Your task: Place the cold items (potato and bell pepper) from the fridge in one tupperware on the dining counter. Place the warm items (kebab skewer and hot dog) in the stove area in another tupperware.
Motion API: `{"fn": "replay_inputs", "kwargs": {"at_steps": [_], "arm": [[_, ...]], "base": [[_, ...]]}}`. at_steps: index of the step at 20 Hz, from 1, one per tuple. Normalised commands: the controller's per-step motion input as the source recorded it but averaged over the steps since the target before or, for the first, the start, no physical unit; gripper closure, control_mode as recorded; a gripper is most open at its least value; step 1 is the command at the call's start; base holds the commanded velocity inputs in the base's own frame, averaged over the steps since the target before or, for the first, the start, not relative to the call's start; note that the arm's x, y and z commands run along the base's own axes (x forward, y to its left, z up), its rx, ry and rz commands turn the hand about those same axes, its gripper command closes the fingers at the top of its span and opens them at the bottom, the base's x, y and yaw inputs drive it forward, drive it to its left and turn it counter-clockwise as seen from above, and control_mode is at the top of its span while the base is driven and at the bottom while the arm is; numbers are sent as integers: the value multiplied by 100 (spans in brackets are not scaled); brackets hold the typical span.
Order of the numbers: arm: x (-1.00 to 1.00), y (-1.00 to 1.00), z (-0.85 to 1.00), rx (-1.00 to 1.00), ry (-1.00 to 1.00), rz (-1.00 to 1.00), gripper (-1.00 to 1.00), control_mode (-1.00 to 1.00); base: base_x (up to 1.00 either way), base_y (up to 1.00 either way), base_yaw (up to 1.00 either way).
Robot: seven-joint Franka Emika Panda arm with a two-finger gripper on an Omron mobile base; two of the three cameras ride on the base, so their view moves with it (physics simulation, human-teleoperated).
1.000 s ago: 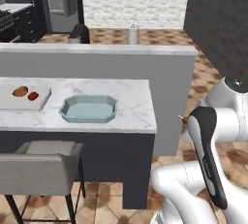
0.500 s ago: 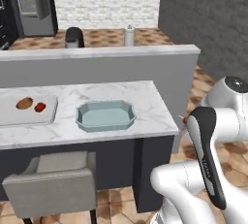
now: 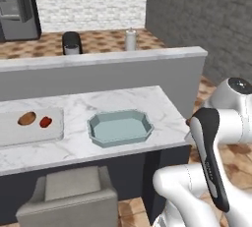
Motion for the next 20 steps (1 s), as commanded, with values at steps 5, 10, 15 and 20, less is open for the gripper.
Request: {"fn": "replay_inputs", "kwargs": {"at_steps": [5, 10, 15, 20], "arm": [[0, 0, 0, 0, 0, 0, 100, 100], [0, 0, 0, 0, 0, 0, 100, 100], [35, 30, 10, 0, 0, -6, 100, -100], [55, 65, 9, 0, 0, -1, 100, -100]], "base": [[28, 29, -21], [40, 31, -20], [19, 16, -7], [0, 0, 0]]}}
